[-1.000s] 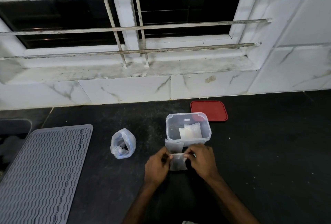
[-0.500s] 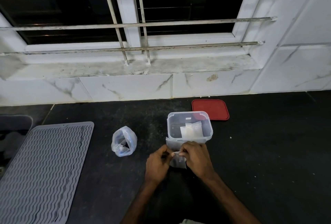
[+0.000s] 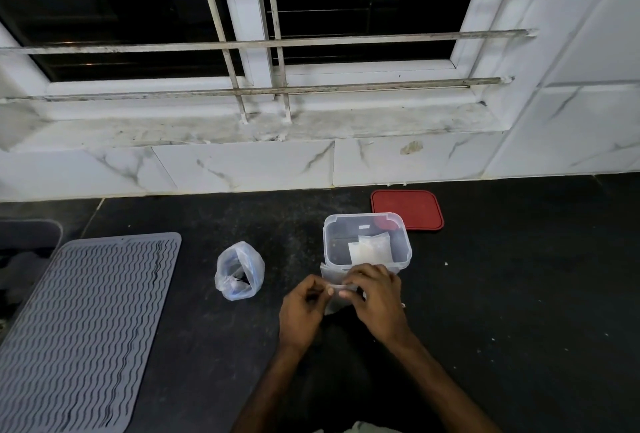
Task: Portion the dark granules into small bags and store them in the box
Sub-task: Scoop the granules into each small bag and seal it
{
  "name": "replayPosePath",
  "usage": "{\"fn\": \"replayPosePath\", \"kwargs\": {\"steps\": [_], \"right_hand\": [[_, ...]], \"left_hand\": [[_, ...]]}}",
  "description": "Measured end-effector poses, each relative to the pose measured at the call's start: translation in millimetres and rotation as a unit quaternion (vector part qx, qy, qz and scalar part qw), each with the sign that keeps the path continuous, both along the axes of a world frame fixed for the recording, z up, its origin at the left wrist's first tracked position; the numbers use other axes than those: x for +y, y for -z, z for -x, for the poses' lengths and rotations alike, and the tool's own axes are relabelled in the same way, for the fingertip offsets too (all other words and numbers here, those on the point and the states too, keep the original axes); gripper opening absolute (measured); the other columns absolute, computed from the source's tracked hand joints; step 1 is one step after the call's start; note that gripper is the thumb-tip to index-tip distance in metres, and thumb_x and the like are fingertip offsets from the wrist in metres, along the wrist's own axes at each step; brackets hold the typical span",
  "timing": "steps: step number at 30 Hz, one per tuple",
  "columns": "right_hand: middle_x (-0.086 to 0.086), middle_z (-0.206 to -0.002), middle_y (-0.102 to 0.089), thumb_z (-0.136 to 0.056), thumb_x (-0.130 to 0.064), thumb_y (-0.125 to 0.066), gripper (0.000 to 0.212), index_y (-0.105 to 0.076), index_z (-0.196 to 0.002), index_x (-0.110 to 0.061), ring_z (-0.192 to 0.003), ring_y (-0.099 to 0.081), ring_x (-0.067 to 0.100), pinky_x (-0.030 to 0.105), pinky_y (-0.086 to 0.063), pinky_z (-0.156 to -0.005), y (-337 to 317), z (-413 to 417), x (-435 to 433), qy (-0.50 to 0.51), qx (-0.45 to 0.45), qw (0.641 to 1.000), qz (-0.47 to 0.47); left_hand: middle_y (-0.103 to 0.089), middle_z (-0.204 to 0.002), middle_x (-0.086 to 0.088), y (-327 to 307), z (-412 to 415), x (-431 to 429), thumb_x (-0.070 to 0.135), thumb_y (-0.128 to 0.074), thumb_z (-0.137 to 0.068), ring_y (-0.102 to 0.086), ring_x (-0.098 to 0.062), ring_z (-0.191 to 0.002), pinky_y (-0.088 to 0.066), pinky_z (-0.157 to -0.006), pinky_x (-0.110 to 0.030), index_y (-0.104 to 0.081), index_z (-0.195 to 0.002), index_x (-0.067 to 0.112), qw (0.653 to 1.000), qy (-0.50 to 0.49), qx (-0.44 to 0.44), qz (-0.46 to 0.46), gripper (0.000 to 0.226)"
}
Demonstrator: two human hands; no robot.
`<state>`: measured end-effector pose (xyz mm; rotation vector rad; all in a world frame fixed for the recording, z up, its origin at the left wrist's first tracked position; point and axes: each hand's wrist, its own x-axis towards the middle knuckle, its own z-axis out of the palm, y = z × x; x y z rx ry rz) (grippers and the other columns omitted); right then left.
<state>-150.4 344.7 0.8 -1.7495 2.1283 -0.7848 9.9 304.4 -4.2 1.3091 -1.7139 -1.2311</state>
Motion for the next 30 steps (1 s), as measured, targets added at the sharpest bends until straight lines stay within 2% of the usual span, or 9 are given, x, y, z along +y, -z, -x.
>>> {"fn": "replayPosePath", "kwargs": {"steps": [3,8,14,18,20,23,26,28,30], "right_hand": [[-0.026,-0.107,-0.055,-0.086,-0.047,-0.061,0.012,-0.07,-0.092,-0.039,-0.107,-0.042,-0.003,0.034,-0.022,-0.096,7.0,-1.7,-1.3,-0.001,0.007,1.0,0.007],[-0.024,-0.078,-0.052,-0.079,-0.031,-0.069,0.017,-0.057,-0.068,-0.036,-0.09,-0.048,-0.002,0.042,-0.027,-0.1,5.4,-4.6,-3.1,0.014,-0.002,1.0,-0.005],[-0.023,-0.069,-0.053,-0.077,-0.032,-0.071,0.014,-0.061,-0.067,-0.03,-0.077,-0.05,-0.005,0.038,-0.039,-0.087,4.2,-6.2,-6.6,-0.008,-0.001,0.999,-0.04],[-0.022,-0.08,-0.068,-0.076,-0.053,-0.062,0.024,-0.072,-0.08,-0.031,-0.083,-0.061,-0.001,0.032,-0.048,-0.085,0.2,-5.7,-7.0,-0.023,-0.107,0.994,-0.016],[-0.017,-0.078,-0.071,-0.074,-0.044,-0.073,0.018,-0.075,-0.078,-0.026,-0.078,-0.065,0.001,0.027,-0.053,-0.077,-1.2,-1.9,-5.4,0.003,-0.157,0.988,0.003],[-0.01,-0.08,-0.072,-0.078,-0.023,-0.075,0.002,-0.073,-0.077,-0.022,-0.078,-0.064,0.004,0.033,-0.054,-0.077,-0.1,5.1,-5.2,-0.012,-0.075,0.997,0.013],[-0.001,-0.099,-0.066,-0.086,-0.028,-0.067,0.015,-0.064,-0.095,-0.017,-0.094,-0.059,0.015,0.031,-0.05,-0.087,3.4,2.8,-3.2,-0.046,0.006,0.997,-0.059],[-0.002,-0.103,-0.065,-0.09,-0.03,-0.061,0.015,-0.059,-0.101,-0.018,-0.097,-0.059,0.014,0.026,-0.046,-0.085,5.1,0.4,0.1,-0.048,-0.012,0.997,-0.061],[-0.008,-0.101,-0.067,-0.093,-0.026,-0.059,0.009,-0.061,-0.102,-0.023,-0.095,-0.062,0.008,0.022,-0.048,-0.083,4.0,0.3,3.5,-0.008,-0.108,0.994,0.002]], "left_hand": [[-0.074,-0.083,0.013,-1.1,1.8,-1.8,0.019,-0.072,-0.086,-0.07,-0.005,-0.081,-0.058,-0.078,-0.038,-0.07,-0.084,0.029,1.0,-0.003,0.004,-0.018,0.01],[-0.071,-0.083,0.017,-1.6,2.2,-1.7,0.02,-0.074,-0.082,-0.067,-0.001,-0.081,-0.056,-0.079,-0.036,-0.068,-0.082,0.035,1.0,-0.007,-0.025,-0.007,0.016],[-0.07,-0.084,0.018,-2.5,-0.6,3.5,0.042,-0.062,-0.074,-0.066,0.001,-0.082,-0.055,-0.08,-0.035,-0.067,-0.082,0.033,0.999,0.003,-0.039,-0.01,0.013],[-0.071,-0.086,0.012,3.5,-3.1,3.5,0.039,-0.063,-0.077,-0.068,-0.006,-0.083,-0.057,-0.08,-0.042,-0.067,-0.086,0.033,1.0,-0.014,0.001,-0.022,0.011],[-0.072,-0.086,0.011,6.6,-4.1,0.9,0.033,-0.069,-0.079,-0.069,-0.008,-0.083,-0.058,-0.08,-0.044,-0.068,-0.084,0.034,0.999,-0.028,0.007,-0.024,0.005],[-0.073,-0.085,0.009,15.0,-3.5,-0.1,0.025,-0.073,-0.081,-0.07,-0.011,-0.083,-0.057,-0.082,-0.046,-0.07,-0.082,0.032,0.998,-0.038,0.014,-0.041,0.007],[-0.074,-0.085,0.006,17.7,2.9,2.1,0.027,-0.07,-0.082,-0.071,-0.014,-0.084,-0.057,-0.083,-0.045,-0.07,-0.083,0.026,0.996,-0.047,0.036,-0.065,0.001],[-0.074,-0.085,0.002,16.3,7.8,1.6,0.015,-0.068,-0.088,-0.07,-0.017,-0.085,-0.058,-0.08,-0.038,-0.069,-0.084,0.02,0.993,-0.057,0.064,-0.078,0.006],[-0.073,-0.085,-0.003,12.4,10.4,0.3,0.007,-0.064,-0.092,-0.069,-0.016,-0.084,-0.056,-0.076,-0.029,-0.067,-0.088,0.013,0.989,-0.071,0.1,-0.088,0.008]]}}
